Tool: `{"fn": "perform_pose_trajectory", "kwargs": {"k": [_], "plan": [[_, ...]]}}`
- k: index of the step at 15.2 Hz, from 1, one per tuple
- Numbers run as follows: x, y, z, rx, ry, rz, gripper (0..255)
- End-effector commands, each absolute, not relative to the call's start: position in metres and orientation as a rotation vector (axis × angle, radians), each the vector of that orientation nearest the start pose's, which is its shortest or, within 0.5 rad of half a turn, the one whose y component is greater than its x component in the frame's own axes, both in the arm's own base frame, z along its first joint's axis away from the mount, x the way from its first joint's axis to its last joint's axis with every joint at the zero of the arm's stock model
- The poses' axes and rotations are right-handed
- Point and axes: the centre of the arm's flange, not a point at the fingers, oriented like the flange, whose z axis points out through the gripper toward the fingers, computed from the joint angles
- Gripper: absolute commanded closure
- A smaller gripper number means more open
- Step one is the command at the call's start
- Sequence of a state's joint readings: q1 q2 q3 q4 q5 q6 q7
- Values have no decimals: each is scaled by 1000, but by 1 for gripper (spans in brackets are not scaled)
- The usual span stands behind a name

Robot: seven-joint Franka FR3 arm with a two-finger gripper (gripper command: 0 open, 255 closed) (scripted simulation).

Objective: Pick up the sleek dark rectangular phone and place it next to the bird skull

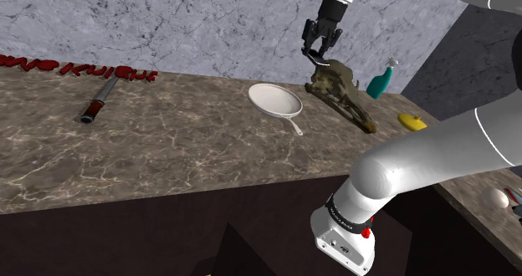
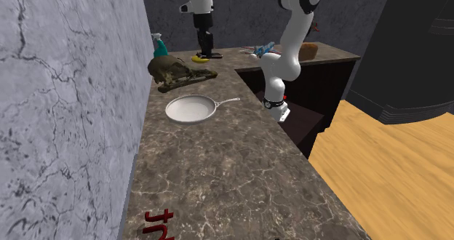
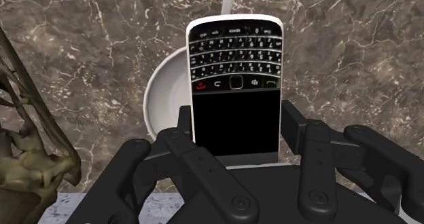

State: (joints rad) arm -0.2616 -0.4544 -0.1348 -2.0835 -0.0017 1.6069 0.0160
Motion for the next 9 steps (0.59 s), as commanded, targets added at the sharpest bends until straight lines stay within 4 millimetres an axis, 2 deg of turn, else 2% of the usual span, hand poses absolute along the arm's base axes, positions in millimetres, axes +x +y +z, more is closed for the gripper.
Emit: {"fn": "perform_pose_trajectory", "kwargs": {"k": [1, 9], "plan": [[352, -185, 600, -3019, 606, 23, 255], [276, -258, 600, -3019, 606, 23, 255]]}}
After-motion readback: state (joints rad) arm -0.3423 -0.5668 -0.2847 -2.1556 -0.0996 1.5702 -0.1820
